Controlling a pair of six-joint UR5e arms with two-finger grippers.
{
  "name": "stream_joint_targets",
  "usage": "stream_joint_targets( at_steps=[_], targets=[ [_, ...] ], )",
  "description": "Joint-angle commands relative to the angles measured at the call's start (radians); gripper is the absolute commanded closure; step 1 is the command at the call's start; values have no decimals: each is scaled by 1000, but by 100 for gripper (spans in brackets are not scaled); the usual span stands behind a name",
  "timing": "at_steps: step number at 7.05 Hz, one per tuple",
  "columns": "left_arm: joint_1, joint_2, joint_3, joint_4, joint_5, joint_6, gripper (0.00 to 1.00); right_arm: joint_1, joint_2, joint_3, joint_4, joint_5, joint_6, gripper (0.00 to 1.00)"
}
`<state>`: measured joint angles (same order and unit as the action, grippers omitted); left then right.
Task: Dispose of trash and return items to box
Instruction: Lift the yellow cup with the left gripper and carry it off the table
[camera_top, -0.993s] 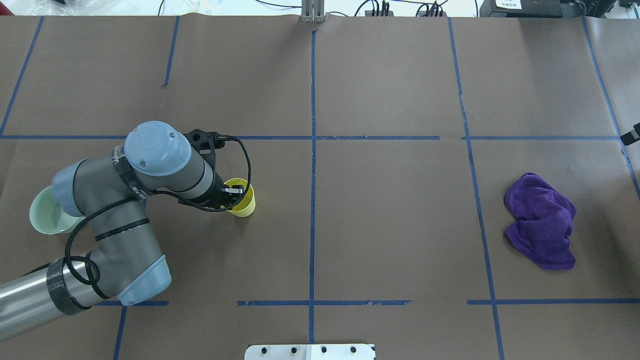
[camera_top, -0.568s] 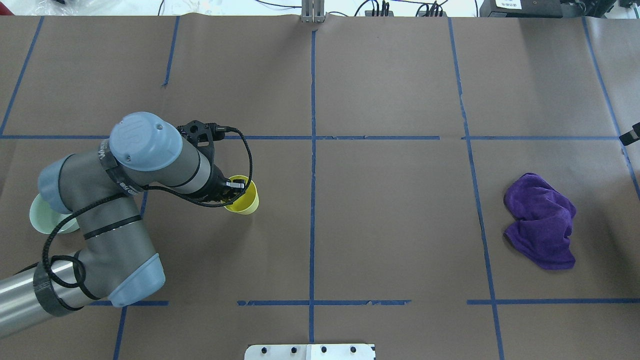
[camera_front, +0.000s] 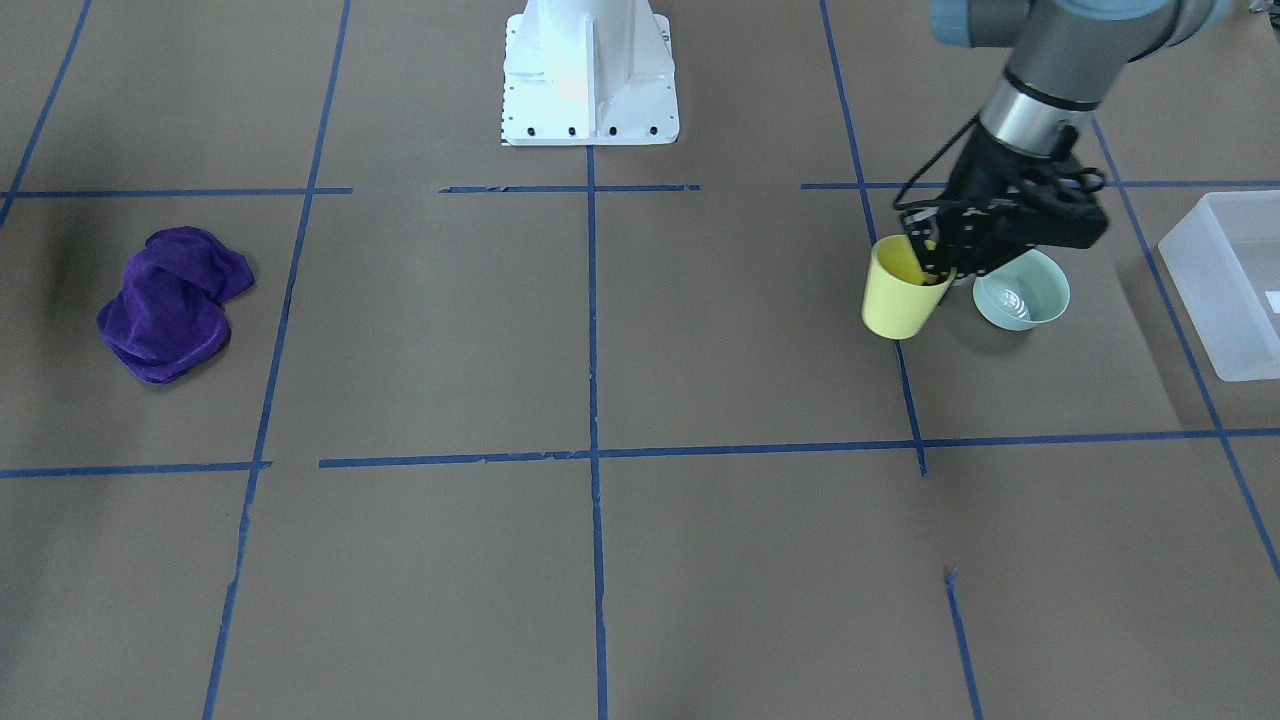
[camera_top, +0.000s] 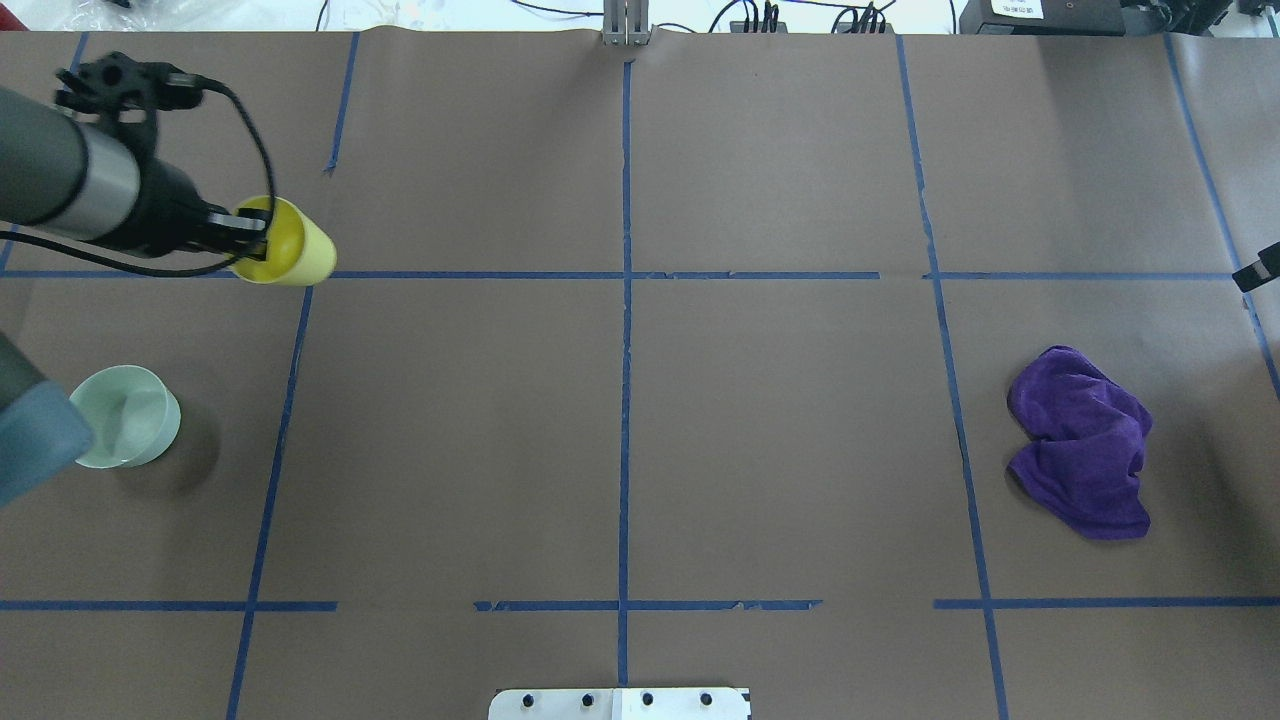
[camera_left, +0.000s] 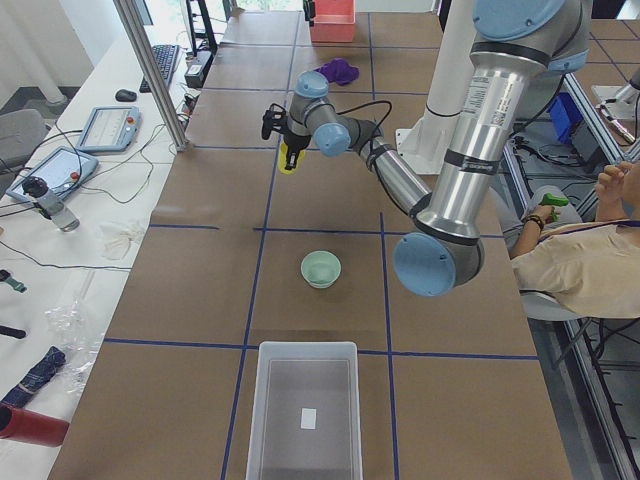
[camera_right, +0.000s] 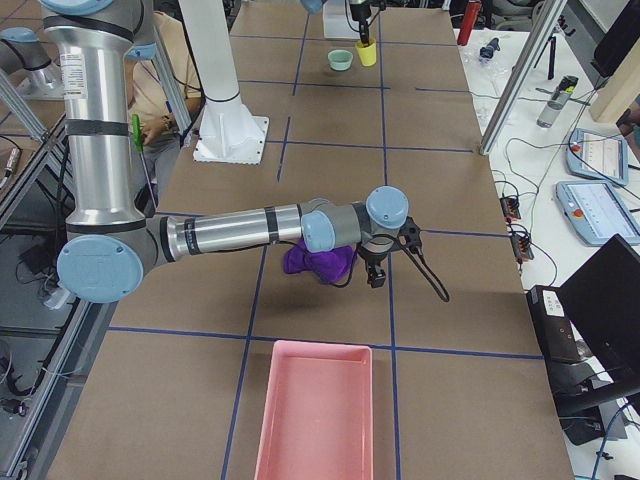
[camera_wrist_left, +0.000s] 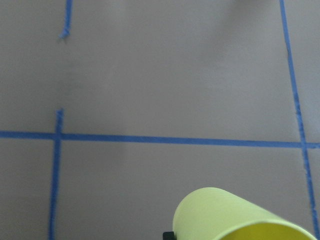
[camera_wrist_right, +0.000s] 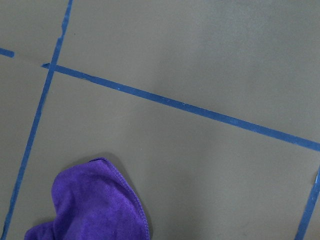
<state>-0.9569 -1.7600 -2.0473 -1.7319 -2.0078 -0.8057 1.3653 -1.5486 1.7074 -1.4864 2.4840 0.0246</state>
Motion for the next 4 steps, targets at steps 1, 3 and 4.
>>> stream_joint_targets(
  at_steps=[1,3,4],
  targets=[
    [-246,163,39,-17,-119,472,100,-3,1,3,0,1,1,0],
    [-495,181,248,-18,-187,912,100,-11,1,3,0,1,2,0],
    [-578,195,342,-18,-213,1101,100,-14,1,3,0,1,2,0]
  ],
)
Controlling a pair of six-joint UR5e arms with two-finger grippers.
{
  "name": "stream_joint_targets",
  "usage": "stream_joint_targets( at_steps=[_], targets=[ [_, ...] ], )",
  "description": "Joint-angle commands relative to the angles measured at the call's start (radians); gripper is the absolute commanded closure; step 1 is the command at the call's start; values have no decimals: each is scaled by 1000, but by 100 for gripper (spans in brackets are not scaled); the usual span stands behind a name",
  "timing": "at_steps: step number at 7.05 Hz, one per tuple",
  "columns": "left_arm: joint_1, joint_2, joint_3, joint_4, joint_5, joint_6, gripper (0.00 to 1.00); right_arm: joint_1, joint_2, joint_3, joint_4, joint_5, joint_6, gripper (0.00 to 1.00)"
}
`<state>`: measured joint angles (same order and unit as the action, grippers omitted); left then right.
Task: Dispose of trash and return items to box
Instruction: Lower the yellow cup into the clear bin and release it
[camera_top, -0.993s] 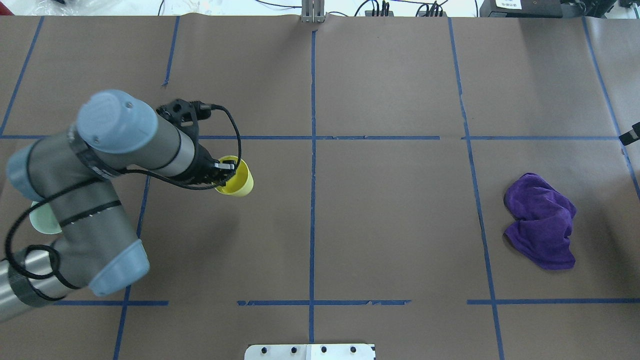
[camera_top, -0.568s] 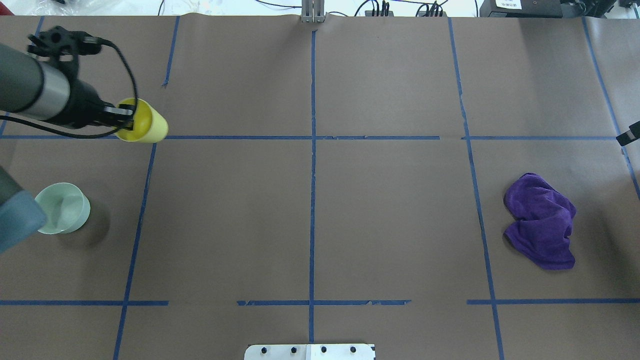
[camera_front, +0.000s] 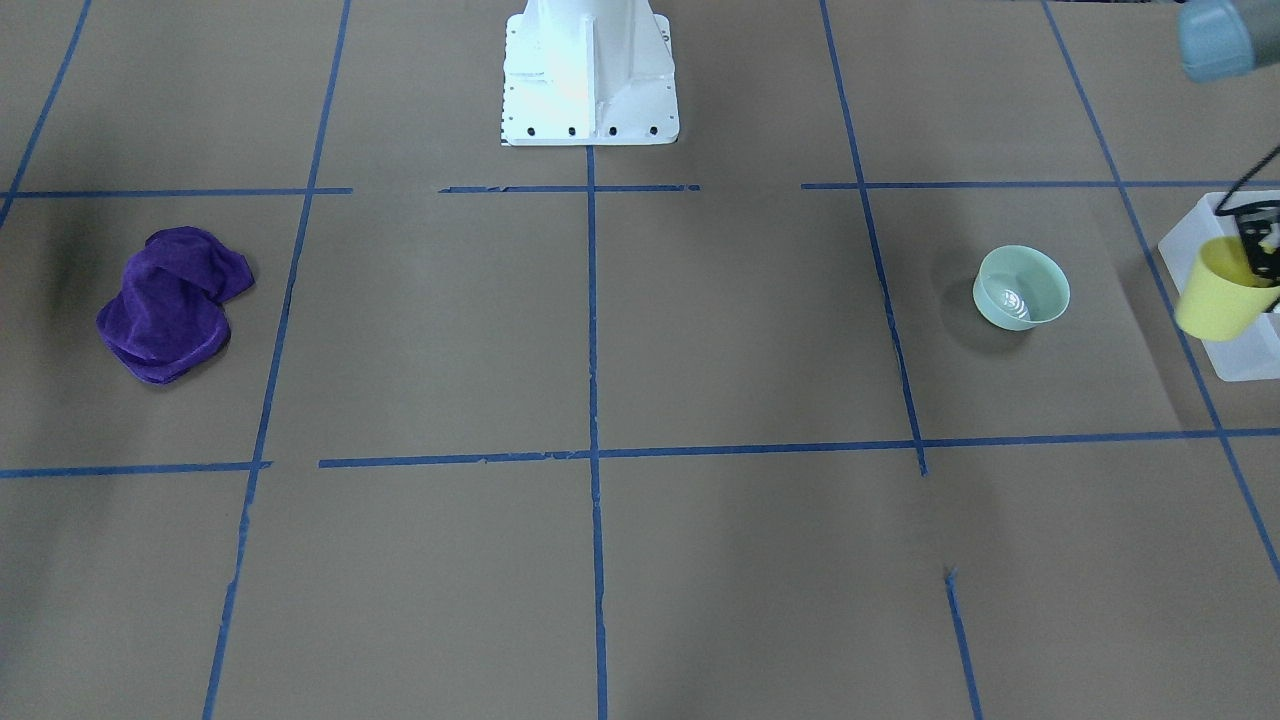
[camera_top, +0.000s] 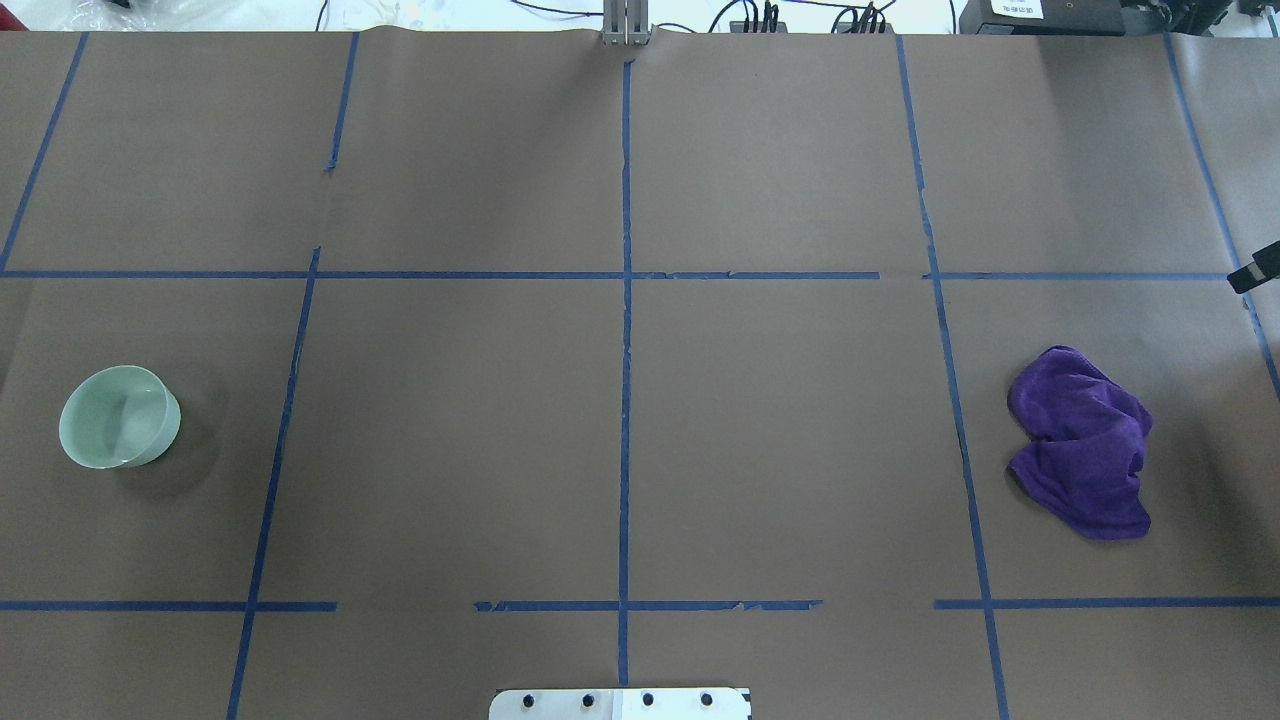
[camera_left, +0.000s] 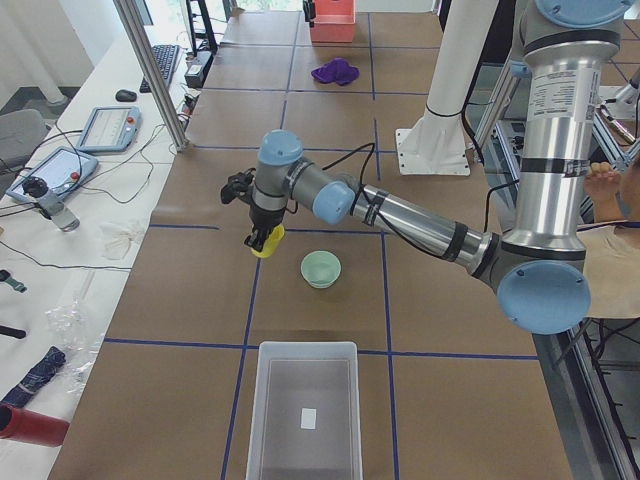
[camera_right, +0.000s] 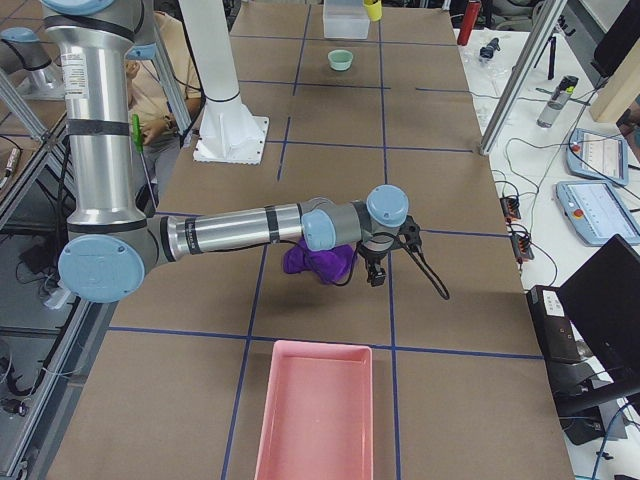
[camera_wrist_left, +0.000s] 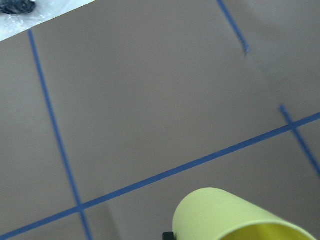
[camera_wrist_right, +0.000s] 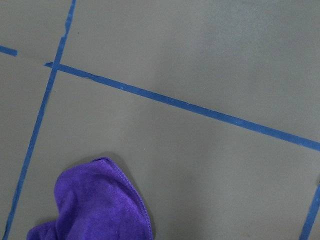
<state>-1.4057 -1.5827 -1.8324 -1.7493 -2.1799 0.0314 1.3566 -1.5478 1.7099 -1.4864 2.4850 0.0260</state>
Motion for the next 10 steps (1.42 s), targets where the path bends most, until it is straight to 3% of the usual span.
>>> stream_joint_targets(
  at_steps=[1,4,7,9,10],
  targets=[
    [-175,18,210,1,-41,365,100,-5,0,2,0,0,0,0],
    [-190,89,404,-1,-87,424,100,-7,2,2,0,0,0,0],
    [-185,83,589,-177,-222,409,100,-20,2,7,2,0,3,0],
    [-173,79,617,-211,-238,380,100,-33,2,7,2,0,6,0],
    [-162,79,654,-248,-291,378,100,-37,2,7,2,-2,6,0]
  ],
)
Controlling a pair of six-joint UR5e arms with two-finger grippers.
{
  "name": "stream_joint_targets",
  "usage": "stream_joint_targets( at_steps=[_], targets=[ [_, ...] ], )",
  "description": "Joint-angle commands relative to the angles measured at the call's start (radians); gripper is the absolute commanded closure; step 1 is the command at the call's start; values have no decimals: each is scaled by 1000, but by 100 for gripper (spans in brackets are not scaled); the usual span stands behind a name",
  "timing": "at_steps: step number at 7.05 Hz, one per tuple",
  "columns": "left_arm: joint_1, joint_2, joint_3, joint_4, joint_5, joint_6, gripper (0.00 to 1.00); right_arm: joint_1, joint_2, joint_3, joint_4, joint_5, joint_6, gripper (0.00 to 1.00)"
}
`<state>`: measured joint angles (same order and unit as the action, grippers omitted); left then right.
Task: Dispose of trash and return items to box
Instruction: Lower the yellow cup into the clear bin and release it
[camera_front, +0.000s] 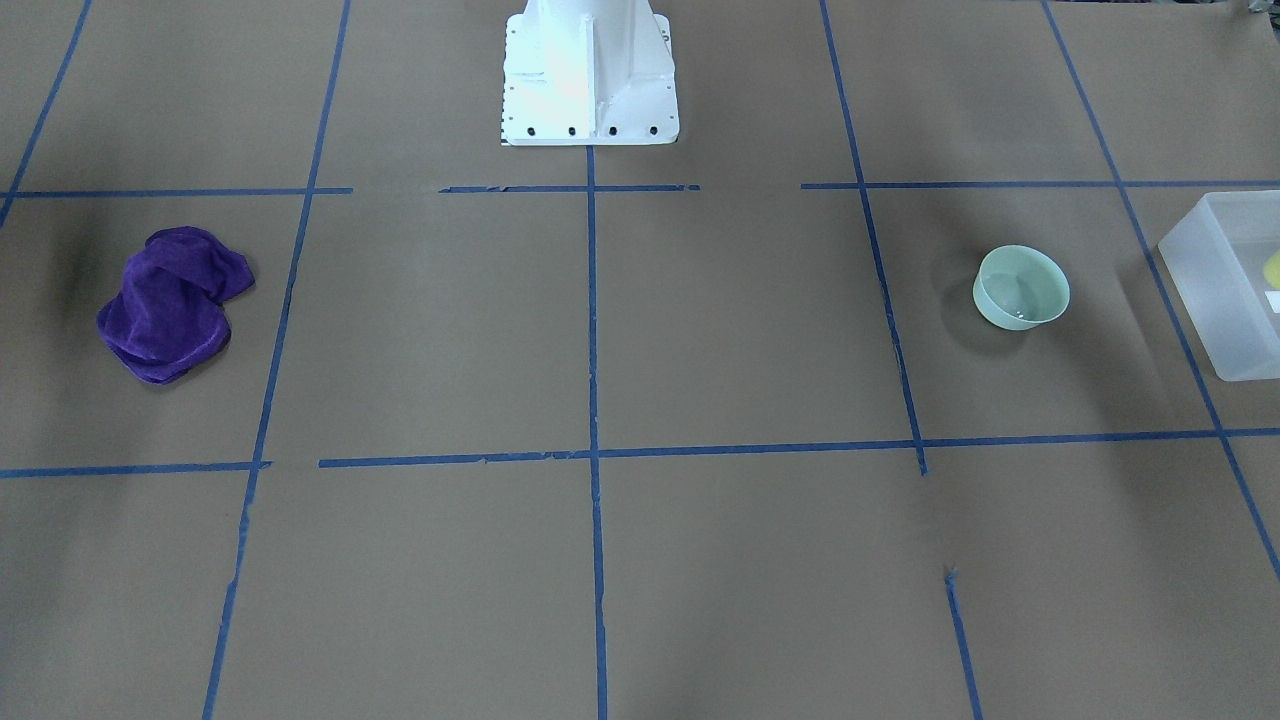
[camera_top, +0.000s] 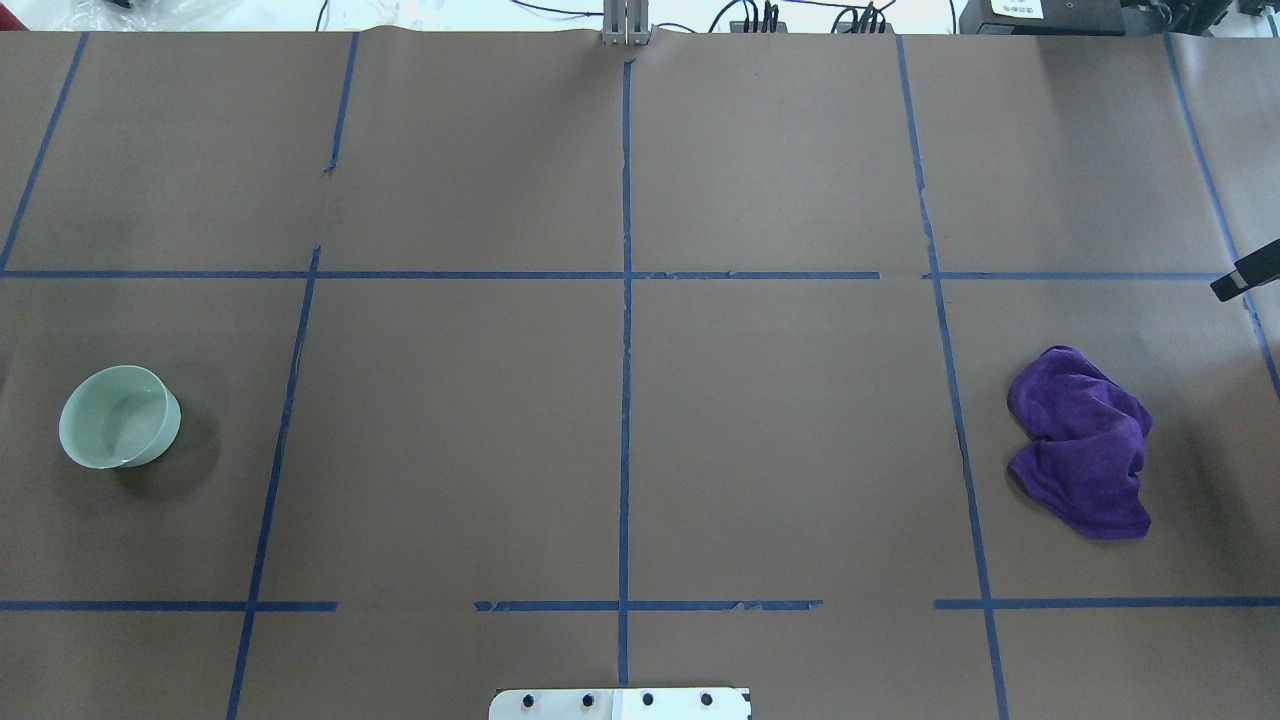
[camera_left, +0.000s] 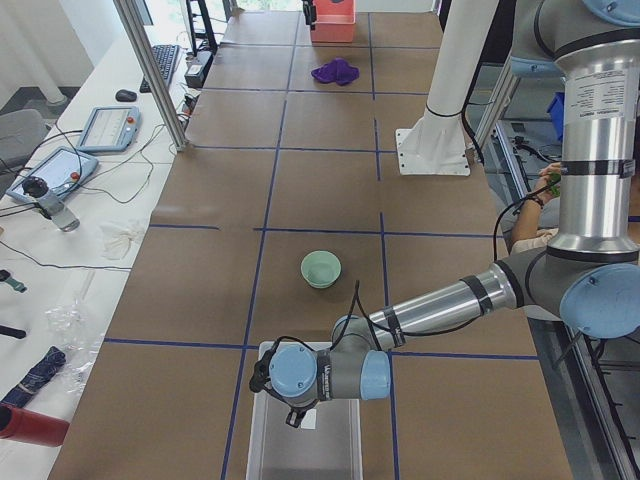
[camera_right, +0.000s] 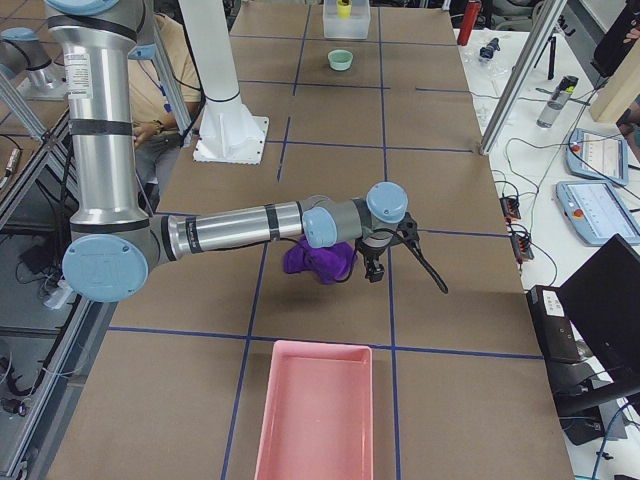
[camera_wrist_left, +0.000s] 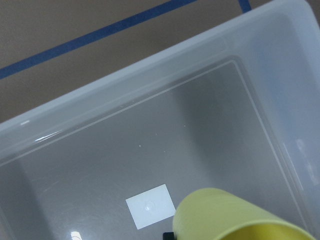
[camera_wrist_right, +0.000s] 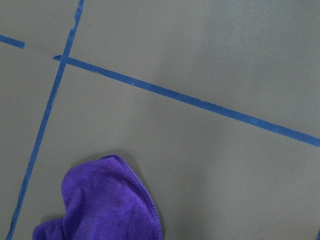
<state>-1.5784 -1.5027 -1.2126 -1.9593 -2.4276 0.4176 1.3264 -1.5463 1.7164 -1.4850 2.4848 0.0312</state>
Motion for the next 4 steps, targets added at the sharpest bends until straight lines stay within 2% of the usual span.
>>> stream_joint_targets(
  at_steps=[1,3,4],
  targets=[
    [41,-1,38,-70,-45,-41,100,-12,2,0,0,-1,1,0],
    [73,-1,42,-101,-47,-62,100,-25,6,0,0,-1,1,0],
    [78,-1,41,-104,-44,-62,72,-29,9,-1,0,-4,3,0]
  ],
)
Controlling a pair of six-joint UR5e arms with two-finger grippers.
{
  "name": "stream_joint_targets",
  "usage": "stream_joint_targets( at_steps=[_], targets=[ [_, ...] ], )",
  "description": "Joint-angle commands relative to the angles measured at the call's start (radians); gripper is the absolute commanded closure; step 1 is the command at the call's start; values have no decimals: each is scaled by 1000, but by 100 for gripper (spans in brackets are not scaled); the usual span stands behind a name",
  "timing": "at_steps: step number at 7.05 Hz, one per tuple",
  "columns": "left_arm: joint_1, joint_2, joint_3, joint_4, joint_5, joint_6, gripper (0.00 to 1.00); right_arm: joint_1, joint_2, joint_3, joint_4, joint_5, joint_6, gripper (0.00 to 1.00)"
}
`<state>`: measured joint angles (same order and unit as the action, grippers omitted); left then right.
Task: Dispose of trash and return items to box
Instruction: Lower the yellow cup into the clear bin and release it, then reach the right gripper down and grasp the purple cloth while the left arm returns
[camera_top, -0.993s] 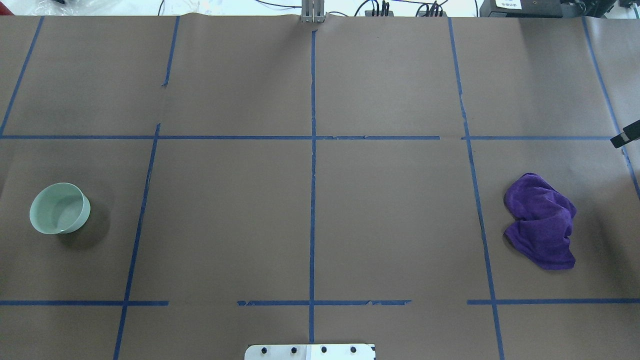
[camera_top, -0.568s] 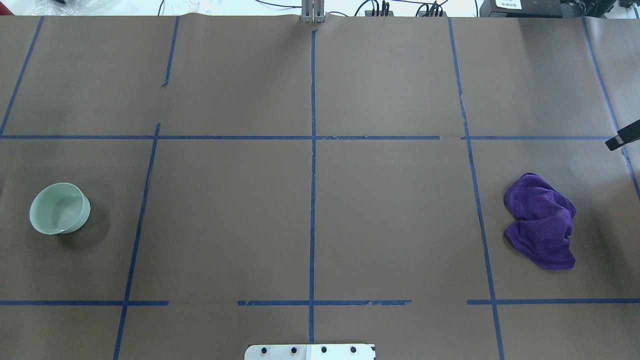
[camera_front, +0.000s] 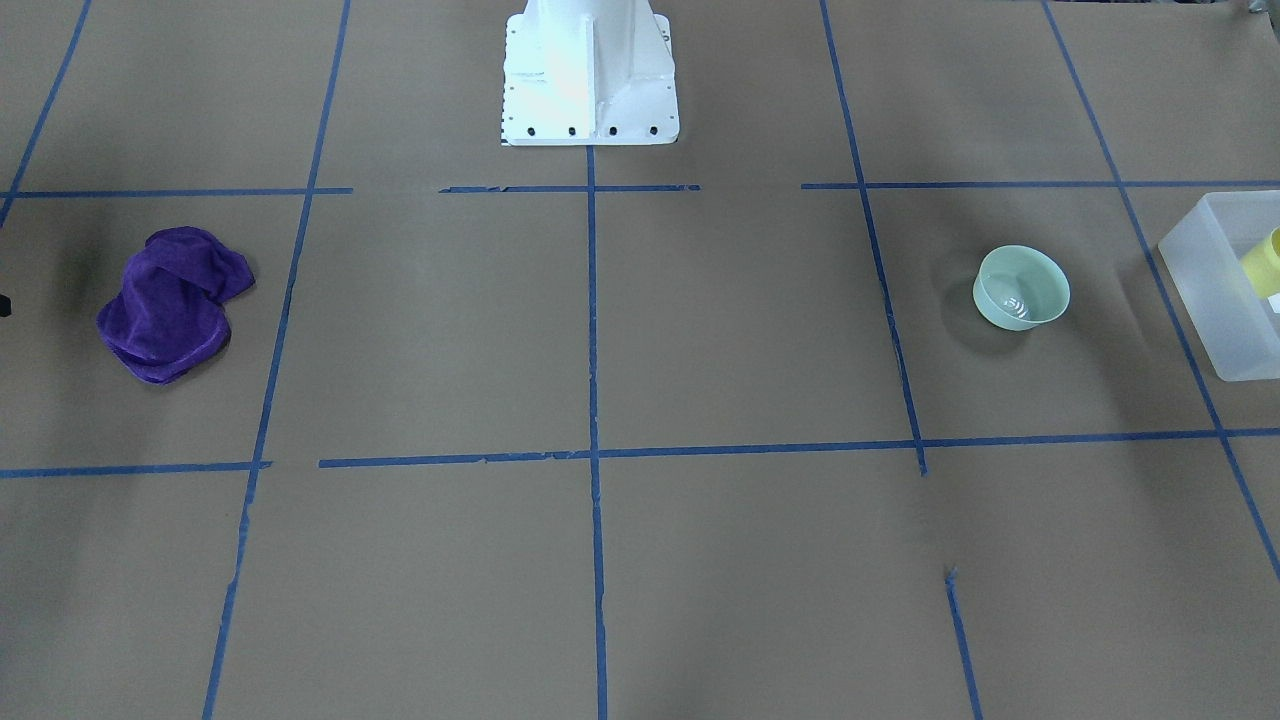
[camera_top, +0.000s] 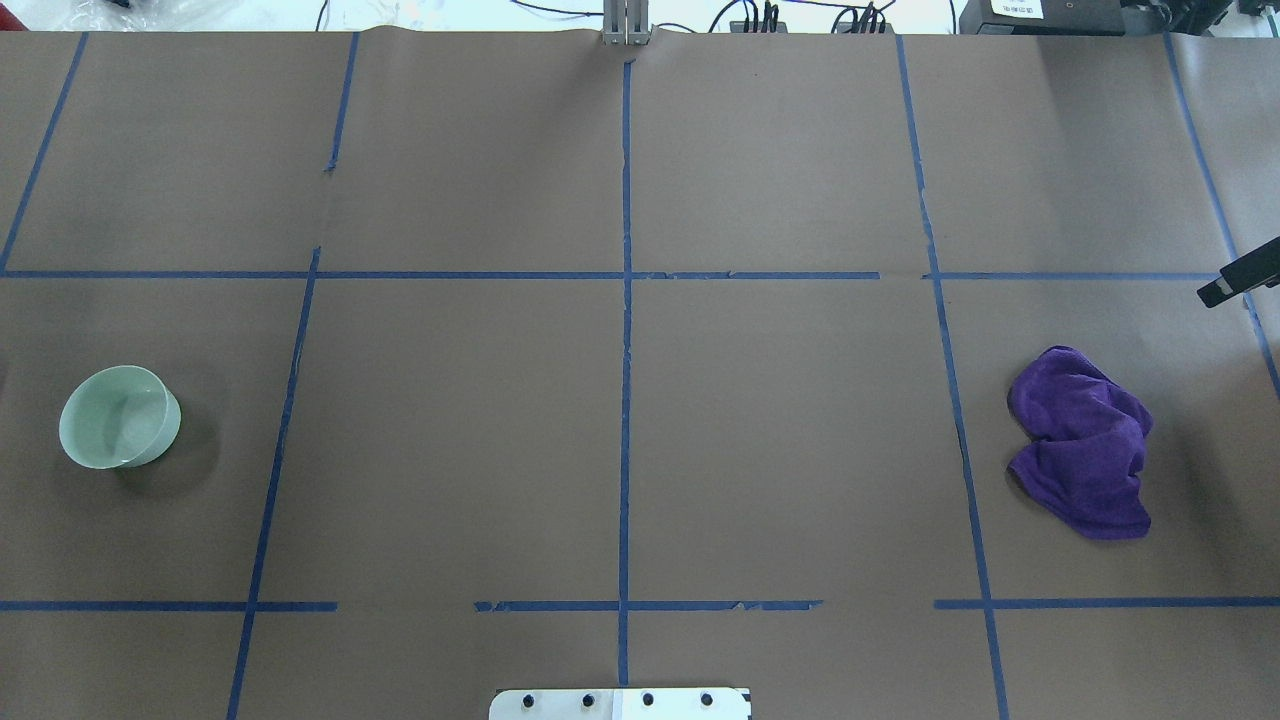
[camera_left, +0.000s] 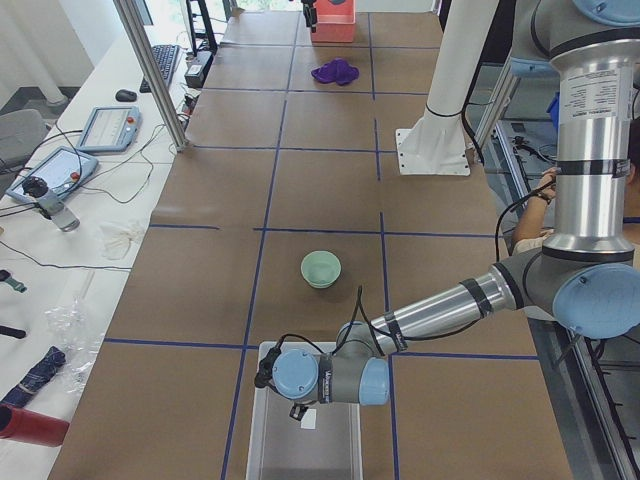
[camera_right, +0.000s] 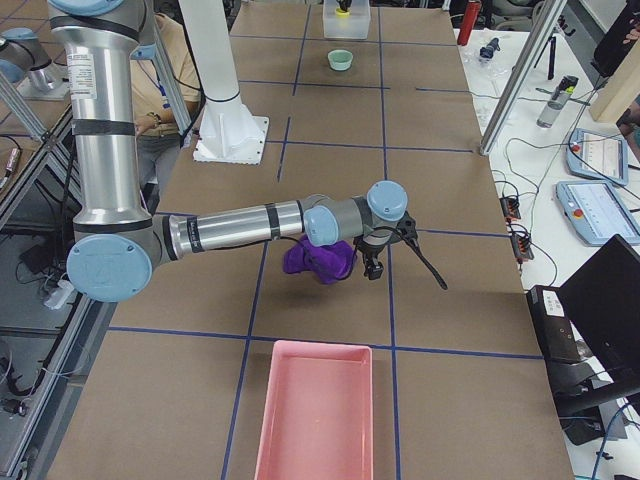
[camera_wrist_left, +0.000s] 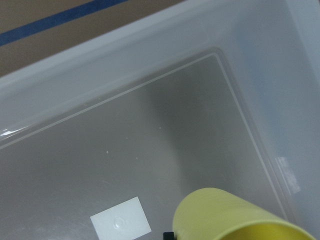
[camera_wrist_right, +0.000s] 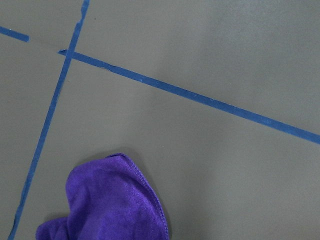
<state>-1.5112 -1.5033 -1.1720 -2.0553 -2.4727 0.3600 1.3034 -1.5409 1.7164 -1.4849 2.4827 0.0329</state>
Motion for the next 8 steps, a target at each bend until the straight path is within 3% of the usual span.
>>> stream_joint_targets(
  at_steps=[1,2,3,5,6,8],
  targets=[
    [13,0,-9,-9,0,-4,25,-9,2,12,2,1,45,0],
    [11,9,-62,-8,0,-7,0,-50,-2,90,2,-5,205,0],
    [8,14,-152,0,1,-62,0,-115,-21,148,2,-31,348,0],
    [8,2,-315,-2,9,-345,0,-260,-41,190,3,-143,598,0],
    [11,-3,-368,-3,8,-413,0,-286,-79,189,64,-163,664,0],
    [26,-43,-403,-5,8,-550,0,-383,-189,186,335,-254,946,0]
  ],
)
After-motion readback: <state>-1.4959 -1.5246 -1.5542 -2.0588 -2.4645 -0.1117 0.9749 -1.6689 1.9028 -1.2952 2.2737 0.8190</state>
